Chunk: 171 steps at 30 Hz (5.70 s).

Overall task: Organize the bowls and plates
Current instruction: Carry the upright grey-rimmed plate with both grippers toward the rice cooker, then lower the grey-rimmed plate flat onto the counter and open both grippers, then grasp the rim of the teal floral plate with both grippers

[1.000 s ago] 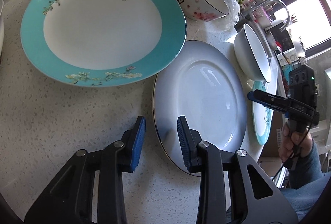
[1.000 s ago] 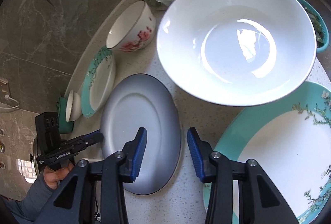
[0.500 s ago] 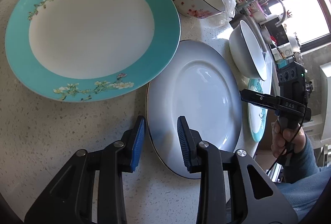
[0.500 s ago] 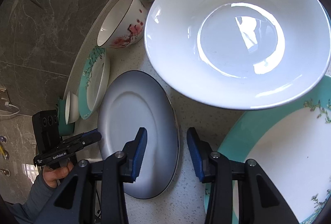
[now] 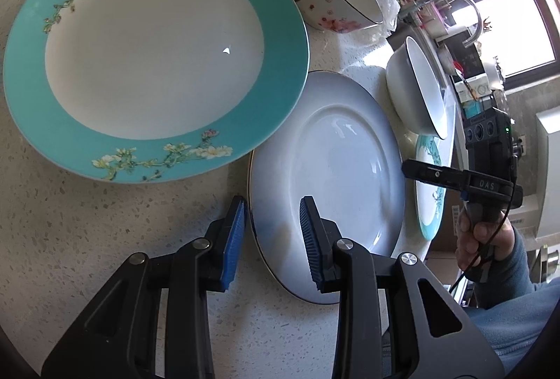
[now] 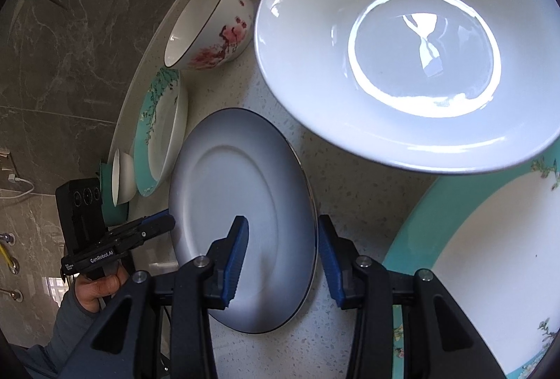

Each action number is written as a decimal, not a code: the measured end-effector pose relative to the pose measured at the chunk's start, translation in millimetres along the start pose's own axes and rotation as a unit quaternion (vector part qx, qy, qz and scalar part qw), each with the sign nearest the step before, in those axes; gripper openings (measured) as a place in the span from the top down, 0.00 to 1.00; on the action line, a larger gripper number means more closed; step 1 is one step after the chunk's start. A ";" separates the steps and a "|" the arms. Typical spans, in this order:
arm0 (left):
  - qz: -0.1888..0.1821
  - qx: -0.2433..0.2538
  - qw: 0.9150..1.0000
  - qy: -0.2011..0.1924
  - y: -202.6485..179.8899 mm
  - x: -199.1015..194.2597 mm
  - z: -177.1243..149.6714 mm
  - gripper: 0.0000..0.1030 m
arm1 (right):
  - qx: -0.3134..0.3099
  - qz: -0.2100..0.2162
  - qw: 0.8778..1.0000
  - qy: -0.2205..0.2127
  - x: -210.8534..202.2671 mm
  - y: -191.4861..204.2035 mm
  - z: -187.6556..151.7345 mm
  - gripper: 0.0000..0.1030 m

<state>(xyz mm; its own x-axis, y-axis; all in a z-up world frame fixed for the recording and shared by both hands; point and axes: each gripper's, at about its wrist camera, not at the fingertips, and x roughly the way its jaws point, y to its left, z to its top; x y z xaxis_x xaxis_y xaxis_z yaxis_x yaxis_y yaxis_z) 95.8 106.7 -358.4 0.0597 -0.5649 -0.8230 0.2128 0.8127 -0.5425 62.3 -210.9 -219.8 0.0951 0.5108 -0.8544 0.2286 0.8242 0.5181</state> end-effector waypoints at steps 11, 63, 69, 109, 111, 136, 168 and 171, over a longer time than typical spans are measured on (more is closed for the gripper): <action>0.031 0.018 0.999 0.004 -8.0 1.8 -1.1 0.72 | -0.013 -0.022 1.000 0.012 4.7 9.6 0.8 0.68; 0.106 0.030 0.994 0.000 -25.8 1.3 -5.2 0.80 | -0.024 -0.076 0.997 0.004 -3.6 28.1 -9.9 0.81; 0.103 0.028 0.994 0.002 -27.4 -1.4 -12.3 0.80 | -0.022 -0.074 0.997 0.005 -5.0 28.9 -9.3 0.81; 0.137 -0.041 0.987 -0.070 15.7 -128.6 -159.8 0.81 | -0.125 -0.047 0.990 0.048 26.0 133.2 -79.6 0.81; 0.136 -0.046 0.987 -0.067 25.1 -126.4 -168.9 0.80 | -0.125 -0.050 0.989 0.054 35.0 133.0 -84.0 0.81; 0.146 -0.048 0.987 -0.047 60.7 -96.9 -186.5 0.79 | -0.111 -0.079 0.988 0.067 78.1 125.3 -109.8 0.81; -0.004 -0.006 0.991 -0.130 -189.9 16.5 -103.8 0.00 | -0.097 0.142 0.984 -0.053 -163.7 -67.0 -81.6 0.15; 0.022 -0.031 0.993 -0.107 -205.6 58.4 -99.1 0.02 | -0.092 0.148 0.984 -0.043 -177.8 -108.2 -62.4 0.16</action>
<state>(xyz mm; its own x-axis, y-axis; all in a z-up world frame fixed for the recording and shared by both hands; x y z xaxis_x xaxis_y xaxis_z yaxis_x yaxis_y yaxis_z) -41.1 -79.2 -311.6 0.2757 -0.5413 -0.7944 0.1451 0.8404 -0.5222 -39.8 -375.7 -121.5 0.2135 0.7187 -0.6617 0.0002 0.6773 0.7357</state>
